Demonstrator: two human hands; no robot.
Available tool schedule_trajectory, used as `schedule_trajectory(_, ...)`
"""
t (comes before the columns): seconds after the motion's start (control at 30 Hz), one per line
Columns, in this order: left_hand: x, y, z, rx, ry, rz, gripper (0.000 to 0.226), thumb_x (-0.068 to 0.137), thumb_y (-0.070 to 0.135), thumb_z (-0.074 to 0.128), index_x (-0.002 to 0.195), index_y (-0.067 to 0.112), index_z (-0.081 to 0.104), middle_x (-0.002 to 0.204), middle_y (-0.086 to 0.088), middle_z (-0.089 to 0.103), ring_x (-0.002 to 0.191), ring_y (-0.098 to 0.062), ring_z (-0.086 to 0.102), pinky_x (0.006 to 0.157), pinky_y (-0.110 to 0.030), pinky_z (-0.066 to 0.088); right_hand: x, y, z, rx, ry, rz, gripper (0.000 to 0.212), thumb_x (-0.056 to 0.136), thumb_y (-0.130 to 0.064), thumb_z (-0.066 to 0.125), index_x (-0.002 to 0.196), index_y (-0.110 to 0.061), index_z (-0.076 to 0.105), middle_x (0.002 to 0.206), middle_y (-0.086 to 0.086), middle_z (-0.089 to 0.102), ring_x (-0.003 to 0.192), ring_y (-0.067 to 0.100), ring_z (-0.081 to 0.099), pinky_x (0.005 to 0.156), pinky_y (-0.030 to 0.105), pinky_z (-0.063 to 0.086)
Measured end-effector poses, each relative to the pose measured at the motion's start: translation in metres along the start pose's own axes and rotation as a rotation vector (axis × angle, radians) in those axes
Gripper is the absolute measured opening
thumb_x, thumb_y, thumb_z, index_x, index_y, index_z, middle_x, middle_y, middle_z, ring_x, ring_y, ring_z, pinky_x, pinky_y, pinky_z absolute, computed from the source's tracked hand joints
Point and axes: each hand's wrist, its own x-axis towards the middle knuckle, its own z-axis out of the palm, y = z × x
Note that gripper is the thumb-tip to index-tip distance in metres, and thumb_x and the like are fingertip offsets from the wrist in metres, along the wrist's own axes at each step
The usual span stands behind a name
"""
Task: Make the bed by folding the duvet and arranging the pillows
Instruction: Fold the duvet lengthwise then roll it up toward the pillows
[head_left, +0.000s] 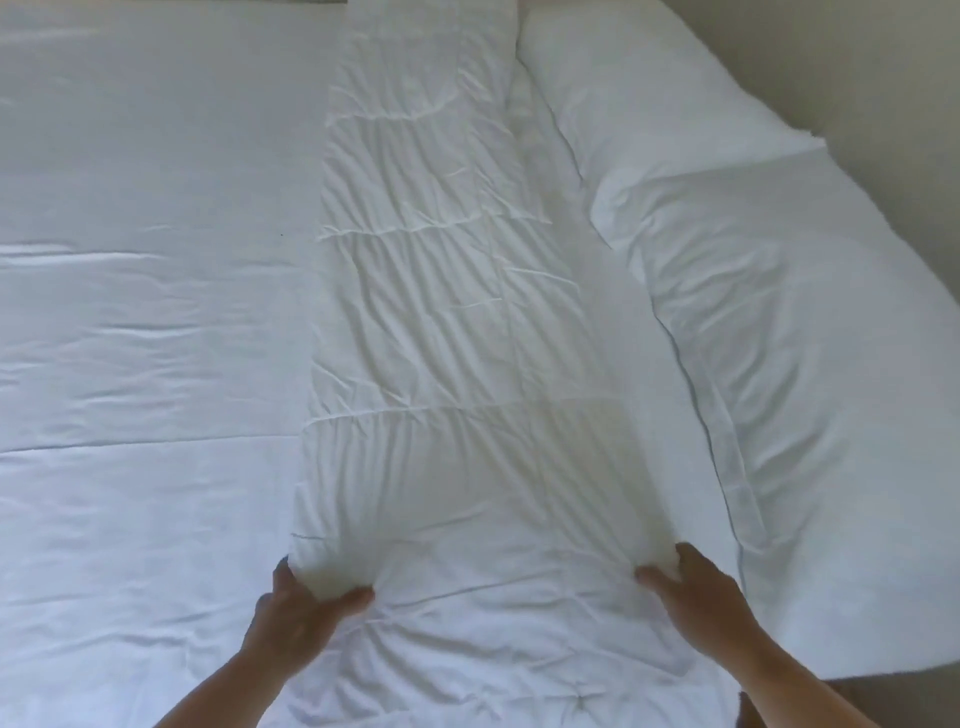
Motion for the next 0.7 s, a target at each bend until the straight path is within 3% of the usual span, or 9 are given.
schedule_trajectory(0.07, 0.009, 0.048, -0.003, -0.061, 0.169, 0.12, 0.122, 0.056, 0.073, 0.075, 0.154, 0.023, 0.022, 0.14, -0.022, 0.048, 0.129, -0.04, 0.048, 0.107, -0.047, 0.041, 0.027, -0.043, -0.025, 0.13, 0.003, -0.08, 0.032, 0.085, -0.04, 0.073, 0.11, -0.026, 0.059, 0.098, -0.006, 0.069, 0.091, 0.017, 0.064, 0.072, 0.032, 0.045)
schedule_trajectory(0.13, 0.029, 0.111, -0.003, -0.037, 0.303, 0.221, 0.099, 0.076, 0.072, 0.063, 0.155, 0.033, 0.018, 0.149, -0.021, 0.038, 0.137, -0.04, 0.039, 0.112, -0.053, 0.035, 0.064, -0.1, -0.047, 0.253, -0.01, -0.146, 0.047, 0.084, -0.051, 0.073, 0.122, -0.029, 0.057, 0.101, -0.009, 0.069, 0.089, 0.014, 0.066, 0.072, 0.03, 0.047)
schedule_trajectory(0.23, 0.069, 0.204, 0.009, 0.248, 0.416, 0.369, 0.083, 0.089, 0.073, 0.042, 0.157, 0.041, 0.007, 0.167, -0.01, 0.007, 0.153, -0.03, 0.009, 0.119, -0.058, 0.02, 0.131, -0.181, -0.068, 0.316, -0.007, -0.216, 0.078, 0.079, -0.07, 0.066, 0.141, -0.029, 0.045, 0.114, -0.005, 0.067, 0.104, 0.021, 0.065, 0.091, 0.039, 0.052)
schedule_trajectory(0.3, 0.091, 0.266, 0.028, 0.427, 0.412, 0.539, 0.077, 0.093, 0.072, 0.03, 0.157, 0.045, -0.004, 0.168, -0.002, -0.01, 0.155, -0.025, -0.007, 0.122, -0.058, 0.007, 0.176, -0.227, -0.079, 0.375, -0.008, -0.2, 0.089, 0.077, -0.074, 0.062, 0.148, -0.025, 0.041, 0.134, 0.002, 0.06, 0.121, 0.025, 0.058, 0.101, 0.041, 0.049)
schedule_trajectory(0.37, 0.109, 0.32, 0.051, 0.542, 0.348, 0.671, 0.075, 0.093, 0.074, 0.019, 0.155, 0.046, -0.012, 0.167, 0.002, -0.018, 0.155, -0.024, -0.015, 0.122, -0.059, -0.001, 0.217, -0.264, -0.085, 0.419, -0.011, -0.207, 0.089, 0.077, -0.072, 0.063, 0.147, -0.02, 0.044, 0.138, 0.003, 0.056, 0.124, 0.025, 0.056, 0.104, 0.041, 0.048)
schedule_trajectory(0.53, 0.148, 0.35, 0.095, 0.809, 0.17, 0.58, 0.076, 0.09, 0.075, 0.002, 0.146, 0.04, -0.035, 0.164, 0.0, -0.031, 0.151, -0.028, -0.026, 0.119, -0.064, -0.006, 0.284, -0.316, -0.077, 0.509, -0.048, -0.2, 0.097, 0.058, -0.08, 0.066, 0.127, -0.012, 0.06, 0.119, 0.003, 0.067, 0.108, 0.026, 0.065, 0.096, 0.044, 0.055)
schedule_trajectory(0.6, 0.152, 0.346, 0.092, 0.809, 0.153, 0.56, 0.077, 0.086, 0.076, -0.003, 0.146, 0.04, -0.036, 0.162, -0.001, -0.034, 0.15, -0.028, -0.029, 0.119, -0.063, -0.008, 0.293, -0.319, -0.073, 0.441, -0.102, -0.22, 0.089, 0.055, -0.08, 0.067, 0.118, -0.017, 0.067, 0.112, 0.001, 0.072, 0.103, 0.024, 0.068, 0.09, 0.042, 0.059)
schedule_trajectory(0.7, 0.145, 0.341, 0.09, 0.749, 0.209, 0.635, 0.084, 0.081, 0.079, -0.012, 0.154, 0.04, -0.024, 0.167, -0.001, -0.023, 0.154, -0.026, -0.02, 0.121, -0.061, -0.001, 0.294, -0.317, -0.094, 0.24, -0.03, -0.348, 0.054, 0.075, -0.066, 0.07, 0.103, -0.02, 0.07, 0.099, -0.002, 0.073, 0.098, 0.024, 0.068, 0.088, 0.036, 0.055)
